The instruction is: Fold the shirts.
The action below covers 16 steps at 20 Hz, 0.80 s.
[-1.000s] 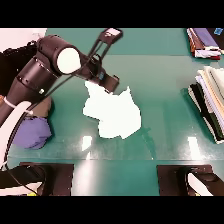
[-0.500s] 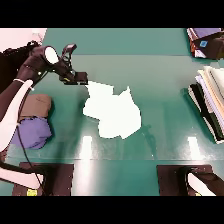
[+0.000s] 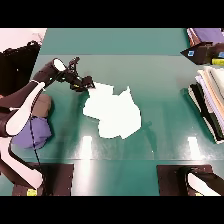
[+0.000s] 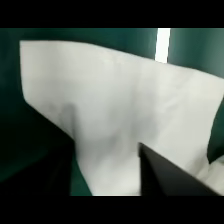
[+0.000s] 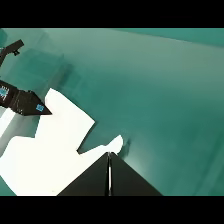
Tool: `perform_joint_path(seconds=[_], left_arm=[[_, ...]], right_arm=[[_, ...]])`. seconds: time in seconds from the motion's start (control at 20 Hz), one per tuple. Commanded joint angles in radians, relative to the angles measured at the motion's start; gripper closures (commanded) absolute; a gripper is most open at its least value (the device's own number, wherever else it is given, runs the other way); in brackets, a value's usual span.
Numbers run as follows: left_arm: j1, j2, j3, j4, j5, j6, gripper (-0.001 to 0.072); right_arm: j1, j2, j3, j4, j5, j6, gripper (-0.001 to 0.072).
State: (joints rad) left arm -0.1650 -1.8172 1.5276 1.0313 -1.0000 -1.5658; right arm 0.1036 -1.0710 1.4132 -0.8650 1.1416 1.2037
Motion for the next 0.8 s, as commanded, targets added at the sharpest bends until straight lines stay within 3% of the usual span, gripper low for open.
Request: perform_joint_path(seconds=[0.0,0.05,0.1,0.25,0.45,0.55,0.75], left_arm=[[0.002,-0.012,0.000,-0.059,0.053,0.012,0.0558],[0.003,-0.012,0.001,-0.074,0.059,0.039,0.0664],[0.003,-0.011,0.013,-0.071,0.041,0.061,0.0680],[0.015,0.019,0.092,-0.021,-0.021,0.091,0.0681],[0.018,0.099,0.199,0.070,-0.056,0.122,0.0681],[0.018,0.113,0.237,0.069,-0.078,0.135,0.0680],[0.018,0.114,0.252,0.069,-0.129,0.134,0.0680]], right_arm=[[0.000,-0.032,0.000,0.000,0.016,0.029,0.0694],[0.000,-0.044,0.000,-0.001,0.032,0.030,0.0695],[0.000,-0.059,0.000,-0.008,0.057,0.030,0.0695],[0.000,-0.102,-0.028,-0.122,0.136,0.110,0.0695],[0.014,-0.139,-0.241,-0.122,0.126,0.122,0.0677],[0.057,-0.192,-0.338,-0.109,0.109,0.122,0.0350],[0.184,-0.345,-0.417,0.056,-0.012,0.065,0.0338]])
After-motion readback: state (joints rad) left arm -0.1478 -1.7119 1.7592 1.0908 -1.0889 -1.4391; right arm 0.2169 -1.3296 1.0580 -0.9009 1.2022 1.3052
